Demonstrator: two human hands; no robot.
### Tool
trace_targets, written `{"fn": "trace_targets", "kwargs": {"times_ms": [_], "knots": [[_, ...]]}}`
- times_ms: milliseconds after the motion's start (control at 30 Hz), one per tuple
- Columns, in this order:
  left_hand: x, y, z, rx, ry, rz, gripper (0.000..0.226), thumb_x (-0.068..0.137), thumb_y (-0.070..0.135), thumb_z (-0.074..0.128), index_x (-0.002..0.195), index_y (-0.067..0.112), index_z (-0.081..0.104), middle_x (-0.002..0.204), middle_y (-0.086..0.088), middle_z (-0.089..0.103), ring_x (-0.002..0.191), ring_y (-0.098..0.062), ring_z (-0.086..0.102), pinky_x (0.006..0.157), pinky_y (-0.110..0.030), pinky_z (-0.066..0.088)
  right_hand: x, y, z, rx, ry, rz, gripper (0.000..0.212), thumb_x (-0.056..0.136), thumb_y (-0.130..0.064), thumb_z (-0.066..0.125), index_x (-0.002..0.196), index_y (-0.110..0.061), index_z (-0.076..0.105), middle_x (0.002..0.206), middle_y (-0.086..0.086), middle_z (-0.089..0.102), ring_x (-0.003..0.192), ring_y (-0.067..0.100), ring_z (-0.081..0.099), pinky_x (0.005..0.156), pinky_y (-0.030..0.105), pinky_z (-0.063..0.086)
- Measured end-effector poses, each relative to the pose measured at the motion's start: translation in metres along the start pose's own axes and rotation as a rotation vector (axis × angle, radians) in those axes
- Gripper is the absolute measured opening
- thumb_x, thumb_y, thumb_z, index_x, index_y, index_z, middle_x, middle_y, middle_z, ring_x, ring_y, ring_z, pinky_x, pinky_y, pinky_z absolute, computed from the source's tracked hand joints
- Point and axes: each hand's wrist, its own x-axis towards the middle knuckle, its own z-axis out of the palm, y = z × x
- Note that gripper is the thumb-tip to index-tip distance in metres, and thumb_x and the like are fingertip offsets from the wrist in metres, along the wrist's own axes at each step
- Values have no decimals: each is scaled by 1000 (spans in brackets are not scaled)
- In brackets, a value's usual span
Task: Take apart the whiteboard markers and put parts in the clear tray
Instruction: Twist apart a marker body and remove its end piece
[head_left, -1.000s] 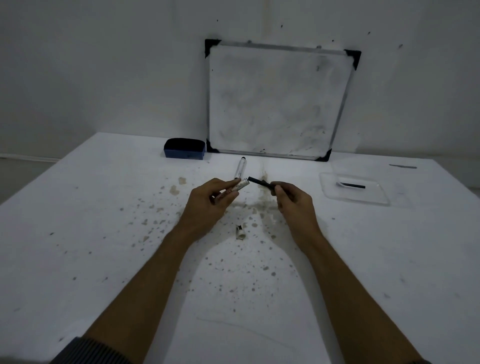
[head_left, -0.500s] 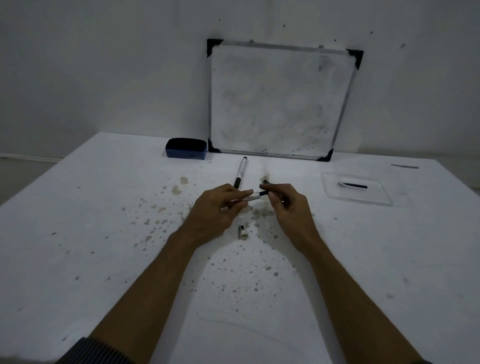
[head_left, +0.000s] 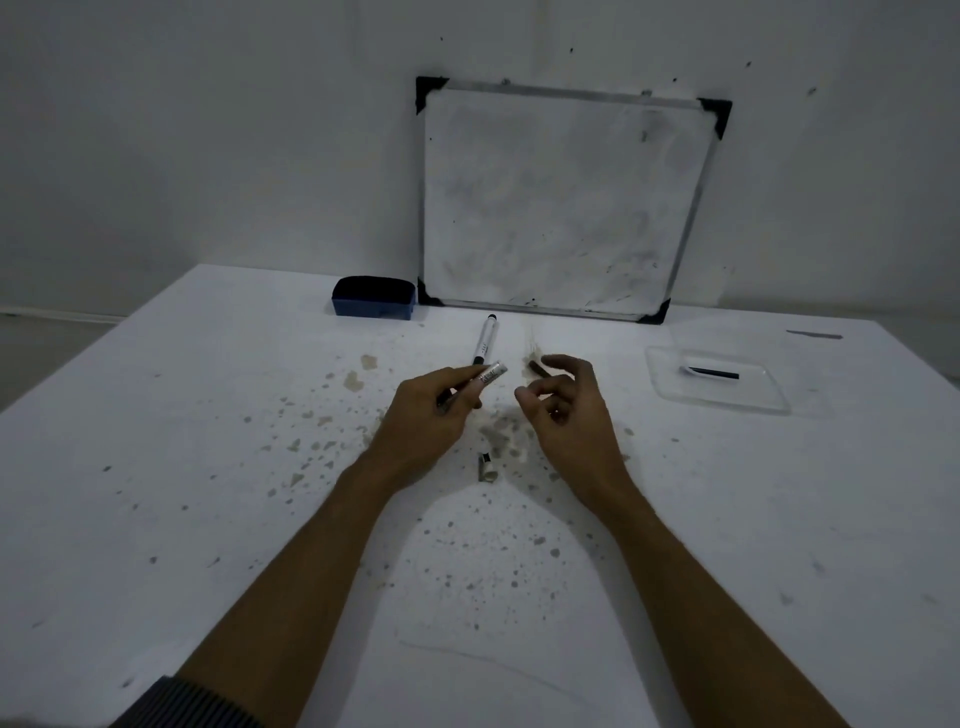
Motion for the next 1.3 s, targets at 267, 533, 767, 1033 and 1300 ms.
{"fn": "trace_targets", "kwargs": {"times_ms": [267, 533, 767, 1033, 1300], "knots": [[6, -9, -3, -8, 41, -146, 34, 101, 38, 59, 134, 30, 67, 91, 8, 76, 69, -4, 64, 63, -21, 58, -4, -6, -4, -526, -577, -74, 40, 75, -62, 77, 103, -36, 66, 90, -17, 66, 75, -3, 58, 64, 10, 41], [5, -8, -3, -12, 22, -161, 34, 102, 37, 60, 134, 27, 67, 91, 8, 76, 72, 1, 64, 62, -13, 54, -7, -6, -7, -415, -400, -39, 25, 99, -43, 59, 115, -31, 73, 107, -20, 72, 93, -5, 64, 79, 11, 50], [2, 0, -3, -174, -110, -221, 31, 100, 34, 63, 129, 25, 71, 88, 3, 76, 60, -8, 62, 54, -23, 49, 3, -4, -5, 68, -84, 118, 26, 104, -33, 55, 115, -19, 73, 81, -11, 71, 62, 3, 57, 58, 19, 46], [-2, 10, -3, -306, -265, -245, 26, 100, 26, 65, 123, 22, 75, 86, -8, 75, 55, -26, 50, 44, -28, 41, 10, 2, -11, 486, -37, 321, 25, 102, -25, 59, 119, -22, 76, 99, -1, 71, 83, 17, 54, 76, 30, 49], [-2, 9, -4, -309, -258, -237, 26, 100, 23, 65, 123, 20, 75, 86, -9, 76, 52, -28, 51, 43, -28, 42, 8, 0, -9, 315, -57, 277, 23, 99, -33, 63, 113, -21, 78, 86, -2, 71, 69, 15, 52, 58, 29, 37]]}}
